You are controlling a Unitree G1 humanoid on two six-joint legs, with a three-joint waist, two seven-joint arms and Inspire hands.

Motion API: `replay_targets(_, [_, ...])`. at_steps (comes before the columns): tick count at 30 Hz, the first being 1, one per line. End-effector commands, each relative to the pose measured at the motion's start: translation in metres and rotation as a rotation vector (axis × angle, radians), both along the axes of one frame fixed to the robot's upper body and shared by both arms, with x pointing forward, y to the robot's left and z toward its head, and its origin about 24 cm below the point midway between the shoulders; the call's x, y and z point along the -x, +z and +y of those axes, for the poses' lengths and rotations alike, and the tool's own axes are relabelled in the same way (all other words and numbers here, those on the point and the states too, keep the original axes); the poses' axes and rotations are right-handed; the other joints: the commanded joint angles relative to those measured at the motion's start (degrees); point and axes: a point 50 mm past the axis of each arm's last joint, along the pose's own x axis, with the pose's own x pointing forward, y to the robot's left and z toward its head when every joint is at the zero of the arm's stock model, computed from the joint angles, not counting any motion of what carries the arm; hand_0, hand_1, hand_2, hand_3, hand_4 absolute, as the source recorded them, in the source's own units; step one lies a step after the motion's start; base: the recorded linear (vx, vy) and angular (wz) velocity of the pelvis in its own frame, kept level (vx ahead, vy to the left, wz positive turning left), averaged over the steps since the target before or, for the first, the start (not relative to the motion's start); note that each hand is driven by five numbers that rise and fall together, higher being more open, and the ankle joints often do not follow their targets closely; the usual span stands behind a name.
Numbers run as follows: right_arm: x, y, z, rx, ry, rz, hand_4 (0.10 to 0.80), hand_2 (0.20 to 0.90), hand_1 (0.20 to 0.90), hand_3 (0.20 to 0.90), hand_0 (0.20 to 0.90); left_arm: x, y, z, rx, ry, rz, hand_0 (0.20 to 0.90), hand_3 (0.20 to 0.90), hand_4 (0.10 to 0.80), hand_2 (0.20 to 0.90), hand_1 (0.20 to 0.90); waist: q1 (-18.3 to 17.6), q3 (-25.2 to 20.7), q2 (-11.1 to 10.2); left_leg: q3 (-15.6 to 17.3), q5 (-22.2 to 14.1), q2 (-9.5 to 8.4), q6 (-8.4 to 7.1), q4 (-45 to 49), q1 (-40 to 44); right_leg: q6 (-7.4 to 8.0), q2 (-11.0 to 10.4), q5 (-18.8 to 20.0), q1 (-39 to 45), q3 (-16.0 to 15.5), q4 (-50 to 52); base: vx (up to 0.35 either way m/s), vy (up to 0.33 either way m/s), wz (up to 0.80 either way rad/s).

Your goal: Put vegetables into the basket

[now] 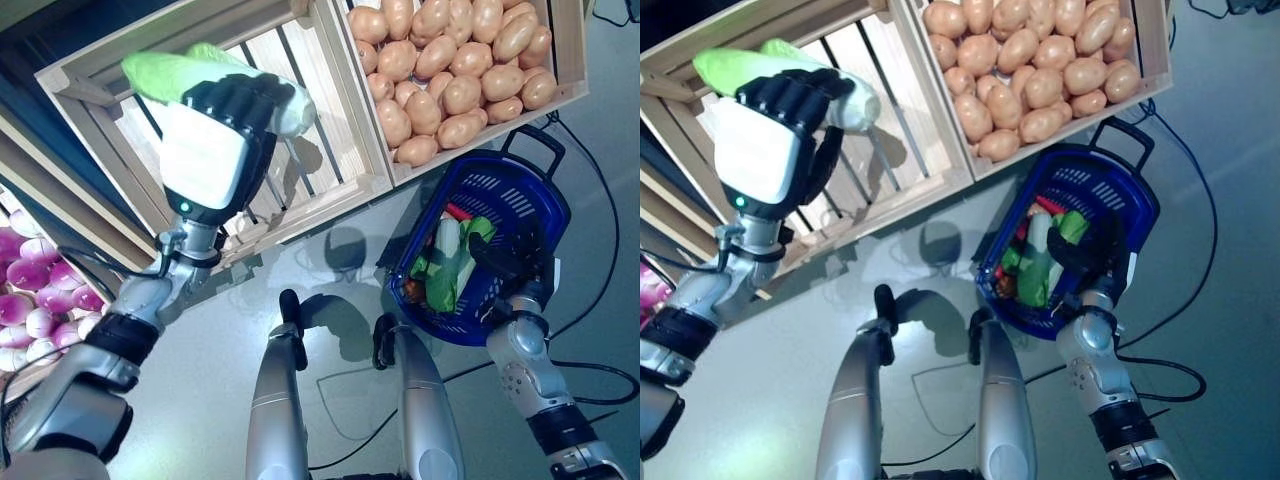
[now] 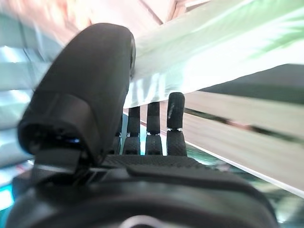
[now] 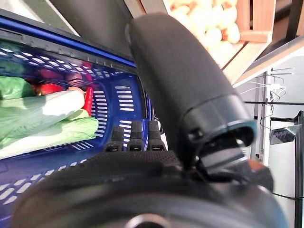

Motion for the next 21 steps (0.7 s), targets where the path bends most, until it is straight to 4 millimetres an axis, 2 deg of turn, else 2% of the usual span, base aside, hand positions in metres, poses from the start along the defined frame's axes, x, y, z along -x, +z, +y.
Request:
replay_targets(1, [0.004, 0.056, -0.005, 0.135, -0.056, -0.313, 0.8, 0.9, 0.9, 0.9, 0.9, 0.024, 0.052, 0.004, 0.401, -0.255, -0.287, 0.3, 0.3, 0.4, 0.3, 0.3, 1.36, -2.75, -1.0, 1.38, -11.11, -2.16, 1.86, 3.61, 5.49, 0.13, 0.79, 11.45, 6.04, 1.51, -15.33, 0.011, -0.058, 0.06])
replay_targets(3, [0.002, 0.061, -0.002, 0.175, -0.038, -0.338, 0.8, 0.9, 0.9, 0.9, 0.9, 0.027, 0.049, 0.003, 0.538, -0.378, -0.203, 0.3, 0.3, 0.4, 0.3, 0.3, 2.01, -3.63, -1.1, 0.97, -10.6, -2.39, 1.56, 2.4, 6.49, 0.26, 0.52, 11.78, 7.31, 0.9, -16.71, 0.004, -0.048, 0.13])
replay_targets(6, [0.007, 0.065, 0.002, 0.204, 0.004, -0.382, 0.8, 0.9, 0.9, 0.9, 0.9, 0.032, 0.038, 0.008, 0.84, -0.631, -0.045, 0.3, 0.3, 0.4, 0.3, 0.3, 2.91, -5.61, -1.32, 0.19, -9.1, -3.47, 1.48, -1.82, 9.96, 1.05, 0.28, 13.16, 10.81, 0.19, -20.97, 0.079, -0.042, 0.09])
replay_targets(8, [0.014, 0.065, 0.006, 0.28, 0.041, -0.412, 0.8, 0.9, 0.9, 0.9, 0.9, 0.036, 0.012, 0.006, 1.063, -0.831, 0.087, 0.3, 0.3, 0.4, 0.3, 0.3, 3.65, -8.3, -1.34, -0.66, -7.11, -4.64, 1.6, -8.56, 14.89, 2.04, -0.1, 14.87, 15.93, -1.06, -27.5, 0.173, -0.031, 0.06])
replay_targets(13, [0.027, 0.074, 0.007, 0.383, 0.164, -0.478, 0.8, 0.9, 0.9, 0.9, 0.9, 0.04, -0.014, -0.005, 1.255, -1.006, 0.277, 0.3, 0.3, 0.4, 0.3, 0.3, 4.02, -13.07, -0.96, -0.83, -3.63, -5.48, 1.24, -20.04, 23.49, 2.59, 0.36, 18.21, 25.76, -3.23, -39.23, 0.144, 0.007, 0.08])
replay_targets(15, [0.03, 0.08, 0.009, 0.404, 0.244, -0.504, 0.8, 0.9, 0.9, 0.9, 0.9, 0.041, -0.02, -0.008, 1.282, -1.04, 0.337, 0.3, 0.3, 0.4, 0.3, 0.3, 4.12, -14.44, -0.86, -0.39, -2.92, -5.16, 1.04, -23.25, 26.42, 2.91, 0.18, 19.09, 28.76, -4.03, -42.36, 0.091, 0.022, 0.13])
replay_targets(19, [0.037, 0.082, 0.005, 0.254, 0.426, -0.55, 0.8, 0.9, 0.9, 0.9, 0.9, 0.043, -0.035, -0.007, 1.311, -1.008, 0.447, 0.3, 0.3, 0.4, 0.3, 0.3, 4.16, -17.54, -1.03, 0.45, -2.2, -4.78, 1.0, -27.5, 31.17, 3.91, -0.27, 20.99, 33.23, -4.92, -46.83, 0.137, 0.024, 0.08])
replay_targets(21, [0.037, 0.078, 0.011, 0.215, 0.547, -0.526, 0.8, 0.9, 0.9, 0.9, 0.9, 0.041, -0.044, -0.009, 1.331, -1.011, 0.525, 0.3, 0.3, 0.4, 0.3, 0.3, 4.38, -19.3, -1.19, 0.87, -2.06, -4.52, 1.08, -29.1, 33.19, 4.29, -0.59, 21.64, 34.91, -5.48, -48.13, 0.155, 0.007, 0.05])
